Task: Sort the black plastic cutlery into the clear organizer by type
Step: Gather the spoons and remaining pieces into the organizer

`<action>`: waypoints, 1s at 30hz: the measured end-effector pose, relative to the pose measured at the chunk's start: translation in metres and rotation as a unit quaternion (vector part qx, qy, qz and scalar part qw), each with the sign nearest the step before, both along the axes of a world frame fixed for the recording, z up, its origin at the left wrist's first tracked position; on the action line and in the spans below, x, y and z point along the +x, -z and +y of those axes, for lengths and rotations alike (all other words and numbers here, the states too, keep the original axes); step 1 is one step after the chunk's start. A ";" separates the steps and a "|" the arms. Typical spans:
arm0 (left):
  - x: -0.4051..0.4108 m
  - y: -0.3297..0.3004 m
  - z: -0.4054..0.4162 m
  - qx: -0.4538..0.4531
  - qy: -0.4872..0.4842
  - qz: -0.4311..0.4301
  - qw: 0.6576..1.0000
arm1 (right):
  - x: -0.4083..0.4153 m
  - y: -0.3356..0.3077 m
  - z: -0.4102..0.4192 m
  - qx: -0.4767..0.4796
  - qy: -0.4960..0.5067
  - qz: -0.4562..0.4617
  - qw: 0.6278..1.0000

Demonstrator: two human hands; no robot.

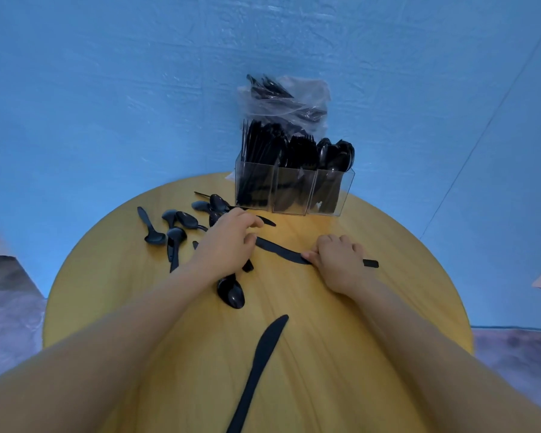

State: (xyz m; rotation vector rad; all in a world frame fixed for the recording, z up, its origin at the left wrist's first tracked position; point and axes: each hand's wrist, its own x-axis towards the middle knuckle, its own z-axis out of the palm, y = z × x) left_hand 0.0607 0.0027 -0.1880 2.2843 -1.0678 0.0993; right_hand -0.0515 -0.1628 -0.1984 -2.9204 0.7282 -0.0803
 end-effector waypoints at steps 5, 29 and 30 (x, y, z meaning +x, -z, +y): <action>0.031 0.000 -0.029 0.070 -0.027 -0.033 0.997 | -0.013 -0.006 -0.013 -0.040 0.032 0.010 0.999; 0.066 -0.022 -0.059 0.097 0.068 0.033 0.992 | -0.032 -0.021 -0.043 0.139 0.046 -0.215 0.966; 0.065 -0.026 -0.058 0.052 0.072 0.042 0.995 | -0.032 -0.023 -0.042 0.155 0.039 -0.233 0.959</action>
